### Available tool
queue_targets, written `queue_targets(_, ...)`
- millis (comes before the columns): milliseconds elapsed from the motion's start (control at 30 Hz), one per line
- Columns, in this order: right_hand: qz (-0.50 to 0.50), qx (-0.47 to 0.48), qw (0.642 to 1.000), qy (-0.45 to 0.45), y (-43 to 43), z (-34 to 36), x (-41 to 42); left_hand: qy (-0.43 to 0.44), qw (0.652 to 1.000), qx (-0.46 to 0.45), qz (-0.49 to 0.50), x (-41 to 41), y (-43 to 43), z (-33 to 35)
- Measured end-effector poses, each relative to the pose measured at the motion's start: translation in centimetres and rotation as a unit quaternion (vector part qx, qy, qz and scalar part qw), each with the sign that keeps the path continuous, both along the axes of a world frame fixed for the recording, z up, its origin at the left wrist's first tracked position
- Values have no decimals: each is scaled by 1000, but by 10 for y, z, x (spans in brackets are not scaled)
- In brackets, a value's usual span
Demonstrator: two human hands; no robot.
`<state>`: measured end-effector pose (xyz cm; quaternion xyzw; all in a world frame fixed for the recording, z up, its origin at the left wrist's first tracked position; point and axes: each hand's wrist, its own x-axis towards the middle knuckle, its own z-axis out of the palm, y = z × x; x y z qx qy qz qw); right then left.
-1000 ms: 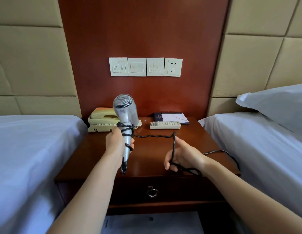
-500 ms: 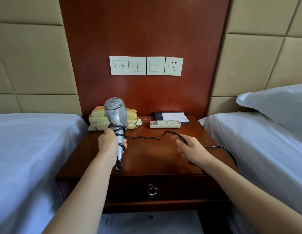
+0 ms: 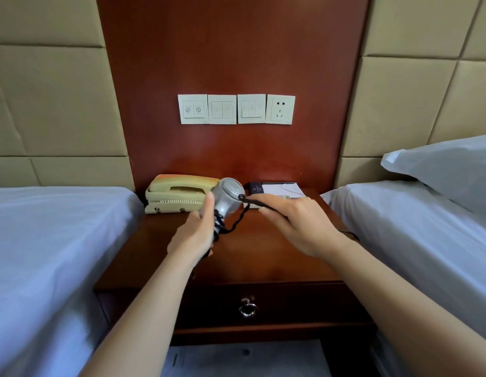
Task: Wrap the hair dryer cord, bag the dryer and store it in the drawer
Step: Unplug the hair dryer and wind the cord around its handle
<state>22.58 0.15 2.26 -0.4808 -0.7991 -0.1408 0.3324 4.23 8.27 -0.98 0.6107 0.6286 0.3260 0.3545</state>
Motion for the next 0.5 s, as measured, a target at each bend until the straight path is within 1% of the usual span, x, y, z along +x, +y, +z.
queue_targets(67,2,-19,999,47,1,6,-4,54,997,30,-45,8,-7,1)
queue_targets(133,15,-36,994,105,2,13,-5,80,992,54,-82,13,-15,3)
queue_targets(200,30,-47,989,134,5,20,-4,85,988,60,-117,16,-21,5)
queue_targets(267,44,-59,985,154,8,23,-4,131,979,78,-132,20,-26,6)
queue_targets(367,62,-89,981,163,8,25,-9,225,959,115,-131,27,-33,6)
queue_targets(433,68,-116,980,149,7,25,-16,249,951,121,-137,29,-36,6)
queue_targets(500,71,-140,979,133,7,26,-22,256,948,125,-138,28,-35,3)
